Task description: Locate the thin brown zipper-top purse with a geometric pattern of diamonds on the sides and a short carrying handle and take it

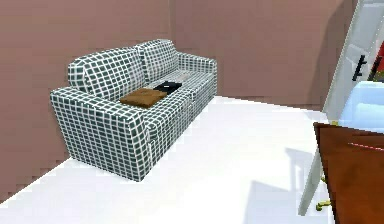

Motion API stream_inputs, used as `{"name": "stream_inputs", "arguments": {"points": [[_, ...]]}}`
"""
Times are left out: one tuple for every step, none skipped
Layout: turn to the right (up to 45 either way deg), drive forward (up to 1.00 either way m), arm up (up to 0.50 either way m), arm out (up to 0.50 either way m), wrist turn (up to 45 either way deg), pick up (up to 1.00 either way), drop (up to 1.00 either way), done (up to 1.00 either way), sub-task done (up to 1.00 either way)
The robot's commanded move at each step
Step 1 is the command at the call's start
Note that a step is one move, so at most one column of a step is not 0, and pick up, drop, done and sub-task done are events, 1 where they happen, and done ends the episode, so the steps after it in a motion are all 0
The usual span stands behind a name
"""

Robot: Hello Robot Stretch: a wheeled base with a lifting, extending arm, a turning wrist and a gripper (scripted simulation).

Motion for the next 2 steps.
{"name": "stream_inputs", "arguments": {"points": [[0.0, 0.0, 0.0, 0.0, 45.0, 0.0, 0.0, 0.0, 0.0], [0.0, 0.0, 0.0, 0.0, 45.0, 0.0, 0.0, 0.0, 0.0]]}}
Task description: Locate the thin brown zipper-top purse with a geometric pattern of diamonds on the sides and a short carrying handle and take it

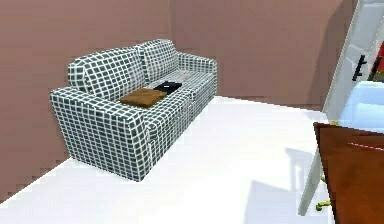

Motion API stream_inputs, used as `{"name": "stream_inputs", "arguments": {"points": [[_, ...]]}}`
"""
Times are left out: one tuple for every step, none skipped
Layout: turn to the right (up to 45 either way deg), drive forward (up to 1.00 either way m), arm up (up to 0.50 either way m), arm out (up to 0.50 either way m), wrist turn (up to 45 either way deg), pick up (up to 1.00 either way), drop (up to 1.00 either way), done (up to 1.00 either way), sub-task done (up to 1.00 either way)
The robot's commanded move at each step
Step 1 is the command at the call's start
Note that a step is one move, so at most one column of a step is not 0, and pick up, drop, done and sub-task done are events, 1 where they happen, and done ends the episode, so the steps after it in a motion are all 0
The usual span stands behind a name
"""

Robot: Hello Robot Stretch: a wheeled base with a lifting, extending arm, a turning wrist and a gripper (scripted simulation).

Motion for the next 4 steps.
{"name": "stream_inputs", "arguments": {"points": [[0.0, 0.0, 0.0, 0.0, 45.0, 0.0, 0.0, 0.0, 0.0], [0.0, 0.0, -0.3, 0.0, 0.0, 0.0, 0.0, 0.0, 0.0], [0.0, 0.0, 0.0, 0.0, 0.0, 1.0, 0.0, 0.0, 0.0], [0.0, 0.0, 0.1, 0.0, 0.0, 0.0, 0.0, 0.0, 0.0]]}}
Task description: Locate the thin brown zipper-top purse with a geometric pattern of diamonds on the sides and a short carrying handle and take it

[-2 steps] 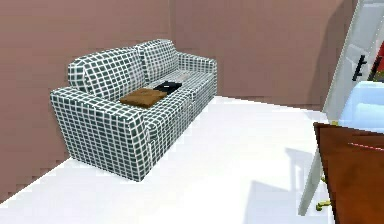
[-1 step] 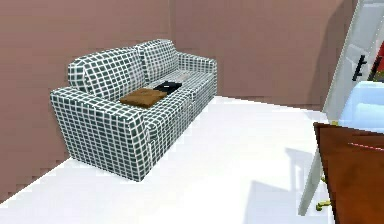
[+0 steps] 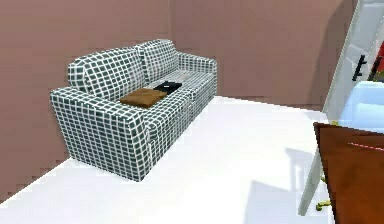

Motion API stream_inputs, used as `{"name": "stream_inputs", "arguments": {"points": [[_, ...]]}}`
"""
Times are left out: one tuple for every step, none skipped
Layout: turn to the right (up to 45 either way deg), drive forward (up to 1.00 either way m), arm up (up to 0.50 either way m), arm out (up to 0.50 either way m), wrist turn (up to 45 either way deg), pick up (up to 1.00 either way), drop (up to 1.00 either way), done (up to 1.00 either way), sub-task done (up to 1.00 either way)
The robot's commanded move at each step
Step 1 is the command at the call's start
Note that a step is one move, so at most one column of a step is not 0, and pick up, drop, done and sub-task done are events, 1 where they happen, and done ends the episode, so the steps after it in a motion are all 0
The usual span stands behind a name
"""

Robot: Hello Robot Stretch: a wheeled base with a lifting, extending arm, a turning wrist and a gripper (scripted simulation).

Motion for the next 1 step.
{"name": "stream_inputs", "arguments": {"points": [[0.0, 0.0, 0.0, 0.0, 0.0, 0.0, 0.0, 1.0, 0.0]]}}
